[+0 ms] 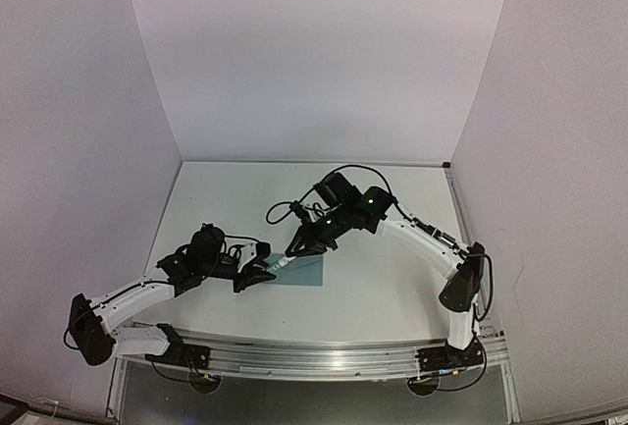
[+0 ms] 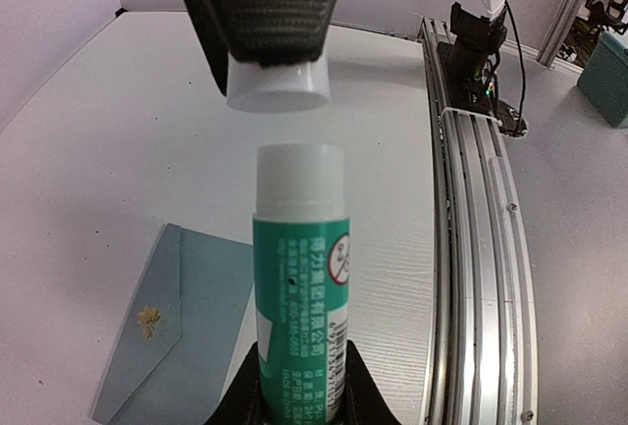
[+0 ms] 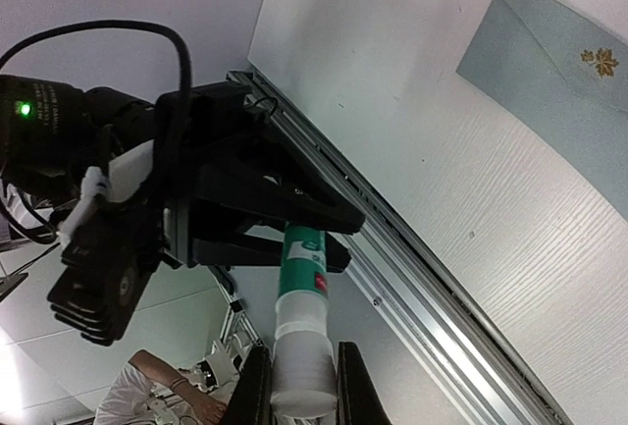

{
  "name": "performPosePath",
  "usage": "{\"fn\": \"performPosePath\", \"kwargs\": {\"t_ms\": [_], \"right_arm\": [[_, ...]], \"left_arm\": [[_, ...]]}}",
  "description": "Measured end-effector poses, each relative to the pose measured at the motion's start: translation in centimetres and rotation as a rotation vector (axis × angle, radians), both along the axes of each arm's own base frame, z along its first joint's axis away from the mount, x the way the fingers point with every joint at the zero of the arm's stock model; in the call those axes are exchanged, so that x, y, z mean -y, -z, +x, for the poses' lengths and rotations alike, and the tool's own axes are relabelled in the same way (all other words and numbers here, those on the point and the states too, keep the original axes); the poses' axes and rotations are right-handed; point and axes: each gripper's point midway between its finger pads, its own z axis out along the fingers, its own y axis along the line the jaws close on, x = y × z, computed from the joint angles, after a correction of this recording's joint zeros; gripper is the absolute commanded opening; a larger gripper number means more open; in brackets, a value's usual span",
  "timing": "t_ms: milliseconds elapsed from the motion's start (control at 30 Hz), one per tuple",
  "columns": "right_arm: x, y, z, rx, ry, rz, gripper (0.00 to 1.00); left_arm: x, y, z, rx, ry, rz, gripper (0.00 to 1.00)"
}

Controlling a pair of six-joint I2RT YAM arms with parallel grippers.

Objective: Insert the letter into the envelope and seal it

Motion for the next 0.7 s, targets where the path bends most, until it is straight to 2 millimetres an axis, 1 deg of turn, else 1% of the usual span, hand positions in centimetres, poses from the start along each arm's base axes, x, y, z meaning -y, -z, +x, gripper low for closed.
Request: {"fn": "performPosePath", "kwargs": {"t_ms": [100,333,700], "right_arm": [[0.17,0.69,-0.07,-0.012,0.001,-0.016,0.0],[-0.04,0.42,-0.04,-0.007,-0.005,-0.005,0.0],[-0.68,0.84,0.17,-0.021,-0.02,0.002,0.0]], "left_arm": [[0.01,-0.02,0.03,0.002,-0.001,0.0,0.0],[-0.01,0.03,0.14,0.007,-0.005,0.003,0.0],[0.04,-0.05,0.39,0.014,-0.015,0.001,0.0]]}}
